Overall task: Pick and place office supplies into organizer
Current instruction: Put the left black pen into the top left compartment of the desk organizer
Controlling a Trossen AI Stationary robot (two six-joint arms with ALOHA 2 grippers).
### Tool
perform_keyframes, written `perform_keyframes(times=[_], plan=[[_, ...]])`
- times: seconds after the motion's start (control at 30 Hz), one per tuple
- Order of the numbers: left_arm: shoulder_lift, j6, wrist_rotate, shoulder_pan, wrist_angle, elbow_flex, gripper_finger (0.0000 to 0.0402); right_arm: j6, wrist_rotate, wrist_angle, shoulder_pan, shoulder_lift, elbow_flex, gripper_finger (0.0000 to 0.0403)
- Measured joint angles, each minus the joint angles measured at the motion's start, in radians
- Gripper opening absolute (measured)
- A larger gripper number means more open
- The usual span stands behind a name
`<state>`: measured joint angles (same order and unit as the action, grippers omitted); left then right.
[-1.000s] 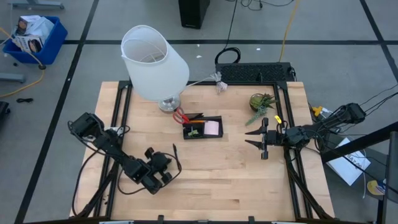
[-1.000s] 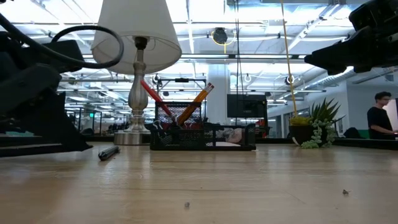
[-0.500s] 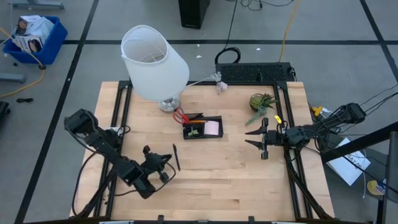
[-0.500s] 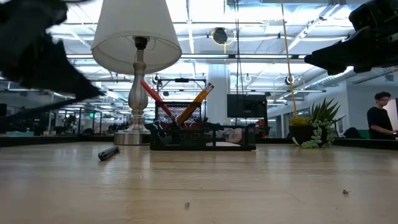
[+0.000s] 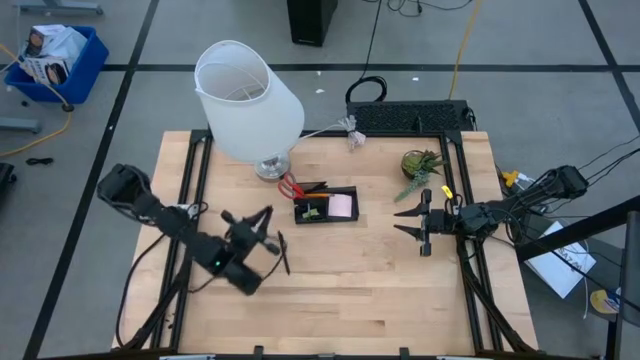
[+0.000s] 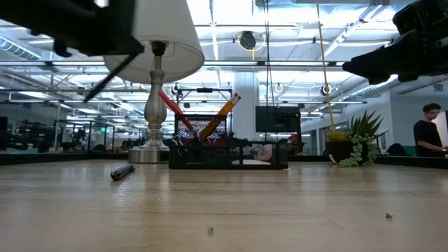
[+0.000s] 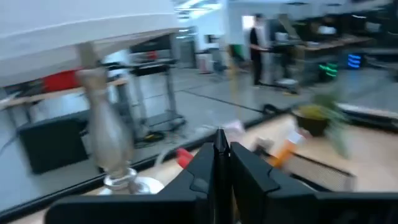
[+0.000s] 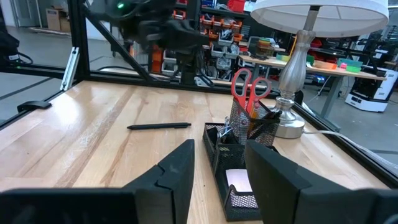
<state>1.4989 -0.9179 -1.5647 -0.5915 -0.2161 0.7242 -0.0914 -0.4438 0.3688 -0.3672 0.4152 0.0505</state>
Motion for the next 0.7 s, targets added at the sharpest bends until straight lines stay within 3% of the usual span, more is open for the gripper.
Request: perform_keyframes(times=[0.23,0.37,0.57,0.7], plan=[[0.003,0.231,0.033,0.209,0.345,0.0,0.0026,0.0,0.0,0.0,0.0,0.0,0.0,0.0137],[0.035,0.47,0.072,0.281,0.602,0.0,0.0051,0.0,0.0,0.0,0.0,0.0,0.0,0.0137],[0.095,0.906,0.315,0.35,1.078,0.0,0.0031,0.0,0.0,0.0,0.0,0.0,0.0,0.0137],[0.114,1.049,0.4,0.386,1.283,0.0,0.0024,0.0,0.0,0.0,0.0,0.0,0.0,0.0137]])
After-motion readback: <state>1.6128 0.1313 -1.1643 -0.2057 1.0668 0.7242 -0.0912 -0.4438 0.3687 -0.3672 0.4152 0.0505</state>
